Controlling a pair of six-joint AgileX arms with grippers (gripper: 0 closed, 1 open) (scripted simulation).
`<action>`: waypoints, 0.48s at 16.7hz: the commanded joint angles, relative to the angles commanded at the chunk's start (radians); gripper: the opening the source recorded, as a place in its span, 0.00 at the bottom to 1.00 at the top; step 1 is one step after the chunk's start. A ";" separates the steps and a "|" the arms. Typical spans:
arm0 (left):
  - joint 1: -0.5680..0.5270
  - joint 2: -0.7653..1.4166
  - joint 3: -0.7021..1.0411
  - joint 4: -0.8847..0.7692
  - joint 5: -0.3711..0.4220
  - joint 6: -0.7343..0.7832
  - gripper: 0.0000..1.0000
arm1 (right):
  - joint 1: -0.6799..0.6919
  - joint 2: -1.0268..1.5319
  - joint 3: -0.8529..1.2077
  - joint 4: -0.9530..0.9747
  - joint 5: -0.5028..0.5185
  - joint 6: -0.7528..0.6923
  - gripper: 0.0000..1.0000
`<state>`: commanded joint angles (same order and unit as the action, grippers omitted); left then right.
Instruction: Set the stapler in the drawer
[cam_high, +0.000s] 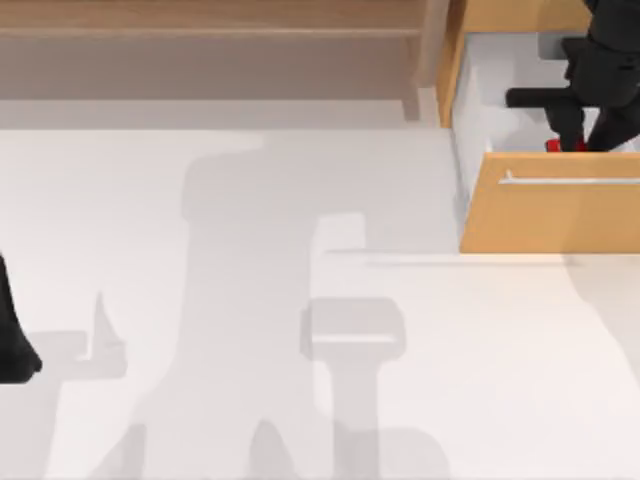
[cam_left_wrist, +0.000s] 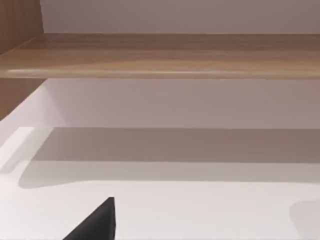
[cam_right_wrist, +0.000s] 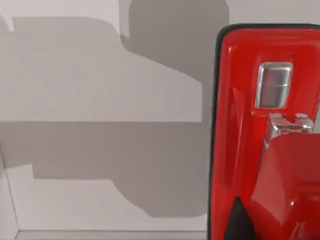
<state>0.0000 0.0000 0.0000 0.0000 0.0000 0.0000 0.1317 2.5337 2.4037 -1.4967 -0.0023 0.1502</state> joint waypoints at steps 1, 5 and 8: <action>0.000 0.000 0.000 0.000 0.000 0.000 1.00 | -0.002 0.006 0.008 -0.007 -0.002 -0.001 0.00; 0.000 0.000 0.000 0.000 0.000 0.000 1.00 | -0.002 0.010 0.014 -0.012 -0.004 -0.001 0.00; 0.000 0.000 0.000 0.000 0.000 0.000 1.00 | 0.002 0.009 0.010 -0.010 -0.004 0.000 0.00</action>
<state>0.0000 0.0000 0.0000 0.0000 0.0000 0.0000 0.1333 2.5430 2.4140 -1.5069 -0.0063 0.1504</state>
